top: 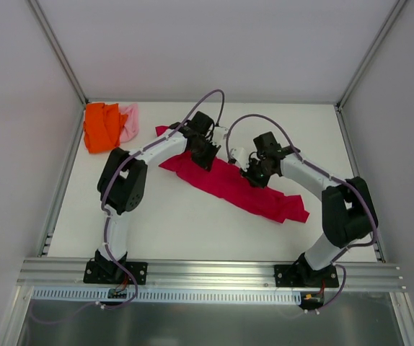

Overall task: Fold and stack the t-shirts
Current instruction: Rotate the tshirt 90 degrees

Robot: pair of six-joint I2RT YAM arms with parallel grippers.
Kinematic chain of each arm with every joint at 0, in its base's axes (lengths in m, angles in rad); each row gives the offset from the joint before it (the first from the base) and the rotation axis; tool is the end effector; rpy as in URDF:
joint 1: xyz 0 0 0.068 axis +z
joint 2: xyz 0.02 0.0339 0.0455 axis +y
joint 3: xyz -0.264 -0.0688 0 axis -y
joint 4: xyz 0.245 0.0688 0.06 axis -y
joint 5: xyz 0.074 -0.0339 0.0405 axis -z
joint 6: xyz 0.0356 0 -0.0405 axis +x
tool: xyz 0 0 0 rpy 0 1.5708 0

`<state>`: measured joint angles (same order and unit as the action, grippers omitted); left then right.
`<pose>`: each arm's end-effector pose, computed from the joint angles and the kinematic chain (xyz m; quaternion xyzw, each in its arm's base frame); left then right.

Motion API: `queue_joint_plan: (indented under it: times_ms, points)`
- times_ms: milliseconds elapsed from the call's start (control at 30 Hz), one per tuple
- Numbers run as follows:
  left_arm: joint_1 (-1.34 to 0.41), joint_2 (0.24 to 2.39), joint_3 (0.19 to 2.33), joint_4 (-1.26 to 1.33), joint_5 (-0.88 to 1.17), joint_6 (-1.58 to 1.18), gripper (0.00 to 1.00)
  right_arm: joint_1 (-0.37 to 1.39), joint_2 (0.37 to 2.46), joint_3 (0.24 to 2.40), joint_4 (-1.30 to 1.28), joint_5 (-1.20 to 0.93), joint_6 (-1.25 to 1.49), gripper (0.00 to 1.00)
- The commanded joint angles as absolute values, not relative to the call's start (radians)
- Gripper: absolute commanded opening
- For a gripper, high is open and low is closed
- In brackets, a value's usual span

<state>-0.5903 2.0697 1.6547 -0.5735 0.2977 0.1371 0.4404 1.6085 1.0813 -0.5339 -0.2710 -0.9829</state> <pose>0.3715 -0.2614 0.2112 0.3768 0.8702 -0.2022 0.2447 0.2897 0.1470 0.2114 -0.6520 0.7039 0.0590 0.2757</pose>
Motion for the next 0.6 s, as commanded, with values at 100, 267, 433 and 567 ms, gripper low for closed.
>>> queue_joint_plan:
  times_ms: [100,267,433,567]
  points:
    - [-0.601,2.115,1.675,-0.603,0.339,0.123,0.00,0.449,1.709,1.138,-0.575,-0.347,-0.974,0.01]
    - [-0.601,2.190,1.718,-0.655,0.284,0.115,0.00,0.469,1.749,1.140,-0.581,-0.298,-0.985,0.01]
    - [-0.601,2.278,1.778,-0.733,0.216,0.115,0.00,0.508,1.764,1.121,-0.592,-0.255,-1.003,0.01]
    - [-0.601,2.286,1.775,-0.738,0.195,0.109,0.00,0.529,1.752,1.092,-0.589,-0.212,-1.009,0.01]
